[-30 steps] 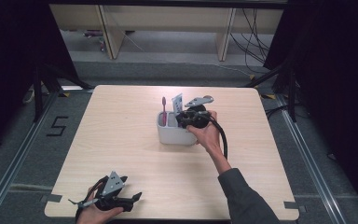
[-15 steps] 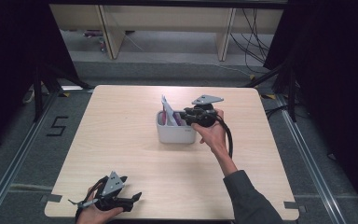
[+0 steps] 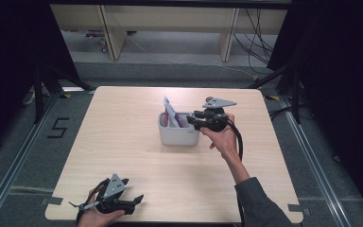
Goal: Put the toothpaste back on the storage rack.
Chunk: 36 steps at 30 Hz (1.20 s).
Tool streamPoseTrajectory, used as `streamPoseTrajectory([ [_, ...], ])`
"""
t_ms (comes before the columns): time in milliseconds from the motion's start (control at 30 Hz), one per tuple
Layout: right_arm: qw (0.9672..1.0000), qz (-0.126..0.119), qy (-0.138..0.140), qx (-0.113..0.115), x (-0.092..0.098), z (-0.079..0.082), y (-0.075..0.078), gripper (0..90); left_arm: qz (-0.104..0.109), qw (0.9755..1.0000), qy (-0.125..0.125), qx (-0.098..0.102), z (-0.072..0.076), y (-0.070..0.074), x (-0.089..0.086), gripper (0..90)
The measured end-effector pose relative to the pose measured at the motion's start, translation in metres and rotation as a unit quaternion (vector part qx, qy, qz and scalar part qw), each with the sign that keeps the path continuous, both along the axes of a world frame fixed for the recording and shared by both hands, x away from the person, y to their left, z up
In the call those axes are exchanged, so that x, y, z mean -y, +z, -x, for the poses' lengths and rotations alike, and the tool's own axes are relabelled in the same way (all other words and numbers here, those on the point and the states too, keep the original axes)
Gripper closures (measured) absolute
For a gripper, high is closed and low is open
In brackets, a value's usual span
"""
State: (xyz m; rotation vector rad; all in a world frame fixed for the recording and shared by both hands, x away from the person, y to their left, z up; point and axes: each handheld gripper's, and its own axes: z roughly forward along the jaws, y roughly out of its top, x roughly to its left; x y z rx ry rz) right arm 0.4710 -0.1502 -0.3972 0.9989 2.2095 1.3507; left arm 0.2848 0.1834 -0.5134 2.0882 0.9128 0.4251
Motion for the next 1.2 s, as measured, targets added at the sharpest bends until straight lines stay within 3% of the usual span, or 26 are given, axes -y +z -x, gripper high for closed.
streamPoseTrajectory([
  [100, 0.9999, -0.014, -0.002, -0.008, 0.003, 0.002, -0.001, 55.6, 0.001, 1.0000, 0.002, 0.002, 0.000, -0.001, 0.000, 20.2],
  [133, 1.0000, -0.002, -0.005, -0.001, 0.005, 0.003, 0.000, 54.5, 0.002, 1.0000, 0.000, 0.000, 0.000, -0.001, 0.000, 20.2],
  [200, 0.9998, -0.016, -0.008, -0.011, 0.007, 0.005, -0.001, 52.2, 0.008, 1.0000, 0.004, 0.001, 0.000, -0.001, 0.001, 20.2],
  [267, 0.9999, -0.012, -0.001, -0.005, 0.011, 0.005, -0.001, 48.2, 0.003, 1.0000, 0.001, -0.003, 0.000, -0.001, 0.000, 20.2],
  [300, 0.9994, -0.024, -0.013, -0.022, 0.011, 0.008, -0.002, 46.5, -0.005, 0.9999, 0.010, 0.008, 0.000, -0.002, 0.000, 20.3],
  [333, 0.9996, -0.017, -0.014, -0.018, 0.014, 0.008, -0.001, 44.9, -0.003, 1.0000, 0.006, 0.004, 0.000, -0.001, -0.001, 20.2],
  [400, 0.9990, -0.027, -0.023, -0.029, 0.017, 0.012, -0.001, 42.0, -0.001, 1.0000, 0.005, 0.003, 0.001, -0.001, -0.001, 20.3],
  [467, 0.9993, -0.024, -0.025, -0.016, 0.021, 0.013, -0.002, 38.9, 0.000, 1.0000, 0.005, 0.003, 0.001, -0.001, -0.002, 20.2],
  [600, 0.9988, -0.032, -0.028, -0.025, 0.027, 0.020, -0.005, 36.2, 0.002, 1.0000, 0.009, 0.002, 0.001, -0.001, -0.002, 20.3],
  [633, 0.9979, -0.040, -0.034, -0.038, 0.027, 0.023, -0.005, 35.7, 0.002, 1.0000, 0.009, 0.002, 0.001, -0.001, -0.002, 20.2],
  [667, 0.9990, -0.032, -0.022, -0.022, 0.030, 0.022, -0.007, 35.2, 0.001, 1.0000, 0.009, 0.002, 0.001, -0.002, -0.002, 20.2],
  [733, 0.9988, -0.030, -0.032, -0.021, 0.032, 0.025, -0.010, 34.8, 0.001, 1.0000, 0.009, 0.003, 0.002, -0.001, -0.002, 20.2],
  [800, 0.9979, -0.036, -0.039, -0.038, 0.031, 0.028, -0.011, 34.3, -0.006, 0.9999, 0.008, 0.004, 0.001, -0.001, -0.003, 20.2],
  [867, 0.9990, -0.021, -0.033, -0.020, 0.035, 0.027, -0.013, 34.1, 0.001, 1.0000, 0.007, 0.002, 0.002, -0.001, -0.003, 20.2],
  [1000, 0.9981, -0.033, -0.040, -0.035, 0.036, 0.032, -0.014, 33.2, 0.003, 1.0000, 0.006, 0.004, 0.002, -0.001, -0.003, 20.2],
  [1033, 0.9990, -0.023, -0.033, -0.020, 0.038, 0.032, -0.014, 32.7, 0.003, 1.0000, 0.006, 0.004, 0.002, -0.001, -0.003, 20.2],
  [1067, 0.9985, -0.030, -0.034, -0.032, 0.038, 0.034, -0.015, 32.3, 0.005, 1.0000, 0.008, 0.002, 0.003, -0.001, -0.002, 20.3],
  [1100, 0.9988, -0.021, -0.035, -0.028, 0.040, 0.034, -0.015, 32.0, -0.003, 1.0000, 0.007, 0.004, 0.002, -0.001, -0.003, 20.3],
  [1200, 0.9987, -0.025, -0.034, -0.028, 0.042, 0.037, -0.017, 30.8, 0.004, 1.0000, 0.005, 0.002, 0.003, -0.001, -0.002, 20.3],
])
